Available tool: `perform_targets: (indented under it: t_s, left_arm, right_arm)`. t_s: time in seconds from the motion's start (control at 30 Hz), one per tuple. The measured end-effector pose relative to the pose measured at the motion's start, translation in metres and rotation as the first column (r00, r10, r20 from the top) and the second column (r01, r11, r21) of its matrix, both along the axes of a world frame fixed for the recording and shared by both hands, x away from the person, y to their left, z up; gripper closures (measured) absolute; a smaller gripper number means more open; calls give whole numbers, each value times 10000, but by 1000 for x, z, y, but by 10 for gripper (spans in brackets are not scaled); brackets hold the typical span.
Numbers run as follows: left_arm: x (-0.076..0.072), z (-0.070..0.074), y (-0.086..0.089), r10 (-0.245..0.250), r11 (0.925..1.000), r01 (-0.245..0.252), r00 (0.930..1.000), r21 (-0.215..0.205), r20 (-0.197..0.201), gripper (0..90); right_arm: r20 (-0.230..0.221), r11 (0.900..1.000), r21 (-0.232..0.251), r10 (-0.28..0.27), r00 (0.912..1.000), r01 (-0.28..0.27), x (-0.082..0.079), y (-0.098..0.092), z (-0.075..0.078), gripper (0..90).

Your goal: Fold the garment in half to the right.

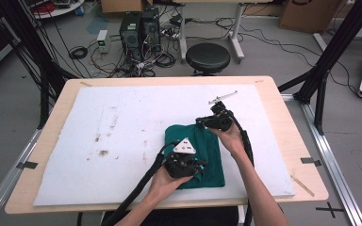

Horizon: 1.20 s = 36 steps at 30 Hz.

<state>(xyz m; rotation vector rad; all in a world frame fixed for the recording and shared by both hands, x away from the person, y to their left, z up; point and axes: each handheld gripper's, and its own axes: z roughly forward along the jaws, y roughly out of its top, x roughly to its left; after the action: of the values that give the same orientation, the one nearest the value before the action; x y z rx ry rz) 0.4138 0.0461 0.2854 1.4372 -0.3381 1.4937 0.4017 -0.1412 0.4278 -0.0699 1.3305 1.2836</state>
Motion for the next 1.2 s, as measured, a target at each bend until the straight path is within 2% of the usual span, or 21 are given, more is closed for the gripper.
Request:
perform_targets:
  t_s: [0.27,0.47,0.57,0.9,1.0,1.07,1.2]
  left_arm:
    - [1,2,-13,16,10000,-16,10000,87,-1,838]
    - [4,4,-24,225,9997,-225,9997,134,-43,838]
    - [5,3,-29,330,9994,-331,9994,104,60,838]
    - [11,4,-38,524,9982,-522,9986,289,-56,838]
    - [12,5,-39,541,9980,-537,9985,341,-93,833]
    - [12,6,-38,482,9978,-474,9987,456,-164,798]
    - [9,6,-32,300,9984,-297,9995,486,-65,636]
  right_arm:
    - [-27,9996,251,-95,10000,95,7,-13,-1,854]
    - [-112,9991,416,-107,9999,111,11,-20,0,851]
    - [-79,9989,462,-120,9999,123,12,-22,-1,851]
    - [-170,9978,609,-234,9996,244,18,-31,-2,843]
    - [-155,9967,712,-387,9991,397,20,-32,-3,809]
    - [-121,9959,801,-417,9991,425,19,-32,-3,776]
    - [81,9951,951,-297,9995,288,15,-33,-6,683]
